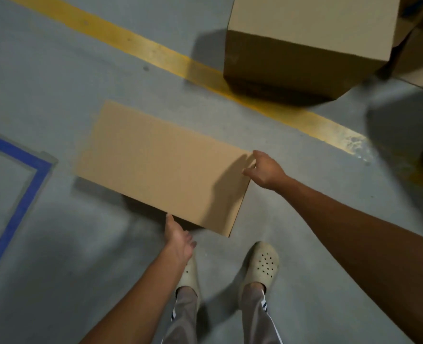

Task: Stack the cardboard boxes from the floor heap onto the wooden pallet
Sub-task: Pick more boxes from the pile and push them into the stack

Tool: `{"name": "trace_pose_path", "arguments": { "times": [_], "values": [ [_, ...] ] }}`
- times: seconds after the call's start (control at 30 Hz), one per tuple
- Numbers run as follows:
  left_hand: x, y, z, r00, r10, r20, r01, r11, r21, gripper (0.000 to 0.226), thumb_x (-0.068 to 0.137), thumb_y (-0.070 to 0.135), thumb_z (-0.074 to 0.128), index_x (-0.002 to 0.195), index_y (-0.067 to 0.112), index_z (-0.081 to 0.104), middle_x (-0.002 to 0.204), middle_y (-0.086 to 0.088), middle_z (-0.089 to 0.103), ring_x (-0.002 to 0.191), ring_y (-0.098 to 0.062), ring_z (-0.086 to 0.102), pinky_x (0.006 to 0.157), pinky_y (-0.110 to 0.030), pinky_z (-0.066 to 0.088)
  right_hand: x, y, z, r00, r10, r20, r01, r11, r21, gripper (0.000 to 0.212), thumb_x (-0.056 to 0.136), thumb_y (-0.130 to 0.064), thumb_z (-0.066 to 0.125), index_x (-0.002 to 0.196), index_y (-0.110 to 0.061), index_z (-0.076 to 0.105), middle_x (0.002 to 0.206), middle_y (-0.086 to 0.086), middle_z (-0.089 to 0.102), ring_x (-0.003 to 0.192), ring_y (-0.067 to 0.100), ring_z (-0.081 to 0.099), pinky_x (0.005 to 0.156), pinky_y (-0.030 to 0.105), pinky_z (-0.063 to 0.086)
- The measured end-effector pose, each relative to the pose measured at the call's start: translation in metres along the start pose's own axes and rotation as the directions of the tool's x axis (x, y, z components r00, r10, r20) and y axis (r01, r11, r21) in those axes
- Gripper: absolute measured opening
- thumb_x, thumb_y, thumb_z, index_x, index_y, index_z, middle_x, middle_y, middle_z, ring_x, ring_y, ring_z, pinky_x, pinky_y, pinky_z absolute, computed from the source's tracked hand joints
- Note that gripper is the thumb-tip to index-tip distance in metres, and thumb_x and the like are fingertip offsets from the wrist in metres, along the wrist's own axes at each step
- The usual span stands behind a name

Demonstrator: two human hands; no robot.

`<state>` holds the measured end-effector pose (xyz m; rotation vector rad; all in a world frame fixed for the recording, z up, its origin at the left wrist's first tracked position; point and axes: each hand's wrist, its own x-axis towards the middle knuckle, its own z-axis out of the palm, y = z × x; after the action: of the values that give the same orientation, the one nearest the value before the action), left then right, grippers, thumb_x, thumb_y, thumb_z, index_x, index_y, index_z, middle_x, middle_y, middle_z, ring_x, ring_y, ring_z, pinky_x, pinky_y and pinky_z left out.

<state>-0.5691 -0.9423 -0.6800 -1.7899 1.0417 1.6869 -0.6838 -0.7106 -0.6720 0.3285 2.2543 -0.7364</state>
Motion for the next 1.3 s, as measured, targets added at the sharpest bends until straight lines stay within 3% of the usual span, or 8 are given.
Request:
{"name": "trace_pose_path", "arguments": {
  "times": [0.17,0.43,0.67,0.83,0.97,1.1,1.2,1.3],
  "values": [
    [0.017,-0.020,0.005,0.991,-0.048,0.126,0.065,0.990,-0.128,0.091,0.097,0.069,0.029,0.156,0.001,0.021,0.162,-0.022,0.024,0.151,-0.035,0.022,0.122,-0.052,0.014,0.018,0.013,0.007,0.999,0.046,-0.008,-0.046,0.999,-0.018,0.067,0.090,-0.026,0.065,0.145,-0.001,0.037,0.144,0.020,0.042,0.129,0.038,0.047,0.102,0.040,0.042],
    [-0.079,0.009,-0.030,0.993,0.107,0.053,-0.098,0.985,-0.145,0.083,0.095,0.066,0.045,0.151,0.005,0.037,0.148,-0.016,0.048,0.135,-0.033,0.046,0.117,-0.053,0.031,-0.051,-0.025,-0.039,0.998,0.002,-0.058,0.004,0.995,0.100,0.051,0.085,-0.019,0.060,0.136,-0.019,0.057,0.129,0.016,0.048,0.123,0.037,0.047,0.102,0.046,0.046],
    [-0.210,0.069,-0.040,0.935,0.323,0.149,-0.321,0.946,-0.039,0.024,0.103,0.037,0.044,0.103,0.023,0.063,0.104,-0.002,0.064,0.093,-0.022,0.059,0.077,-0.041,0.046,-0.152,-0.094,-0.116,0.983,-0.093,-0.158,0.153,0.892,0.426,0.053,0.088,-0.010,0.065,0.136,-0.028,0.053,0.135,0.008,0.057,0.121,0.028,0.054,0.097,0.046,0.052],
    [-0.274,0.097,-0.020,0.943,0.317,0.101,-0.324,0.944,0.065,0.018,0.101,0.033,0.050,0.093,0.021,0.062,0.093,-0.005,0.062,0.083,-0.024,0.058,0.076,-0.039,0.047,-0.199,-0.128,-0.178,0.950,-0.130,-0.283,0.228,0.909,0.350,0.069,0.083,-0.001,0.062,0.147,-0.020,0.045,0.139,0.004,0.056,0.127,0.022,0.053,0.104,0.037,0.046],
    [-0.299,0.087,-0.007,0.970,0.203,0.136,-0.213,0.975,0.067,0.025,0.104,0.037,0.047,0.094,0.017,0.058,0.096,-0.012,0.058,0.085,-0.030,0.056,0.088,-0.048,0.046,-0.212,-0.134,-0.215,0.931,-0.181,-0.318,0.242,0.956,0.166,0.059,0.085,0.000,0.061,0.140,-0.021,0.055,0.136,0.000,0.062,0.125,0.020,0.056,0.105,0.038,0.048],
    [-0.275,0.064,0.004,0.984,0.101,0.148,-0.116,0.989,0.092,0.026,0.106,0.032,0.043,0.103,0.011,0.058,0.107,-0.018,0.060,0.090,-0.034,0.059,0.070,-0.049,0.050,-0.200,-0.119,-0.217,0.950,-0.211,-0.231,0.225,0.974,0.034,0.050,0.086,-0.002,0.053,0.130,-0.023,0.065,0.121,0.002,0.070,0.112,0.025,0.062,0.094,0.042,0.052],
    [-0.251,0.039,0.009,0.987,0.072,0.145,-0.104,0.968,0.227,0.026,0.105,0.027,0.043,0.106,0.009,0.061,0.106,-0.019,0.064,0.092,-0.033,0.061,0.067,-0.046,0.051,-0.185,-0.088,-0.197,0.975,-0.169,-0.147,0.171,0.985,0.004,0.048,0.085,-0.002,0.047,0.123,-0.023,0.067,0.105,0.004,0.070,0.102,0.029,0.063,0.081,0.040,0.050],
    [-0.242,0.021,0.010,0.956,0.168,0.240,-0.273,0.806,0.525,0.027,0.091,0.033,0.053,0.085,0.011,0.068,0.085,-0.013,0.069,0.077,-0.028,0.064,0.067,-0.040,0.052,-0.182,-0.056,-0.166,0.987,-0.143,-0.070,0.139,0.989,-0.055,0.061,0.088,-0.003,0.052,0.143,-0.030,0.054,0.126,0.004,0.067,0.115,0.028,0.060,0.090,0.036,0.048]
  ]
}}
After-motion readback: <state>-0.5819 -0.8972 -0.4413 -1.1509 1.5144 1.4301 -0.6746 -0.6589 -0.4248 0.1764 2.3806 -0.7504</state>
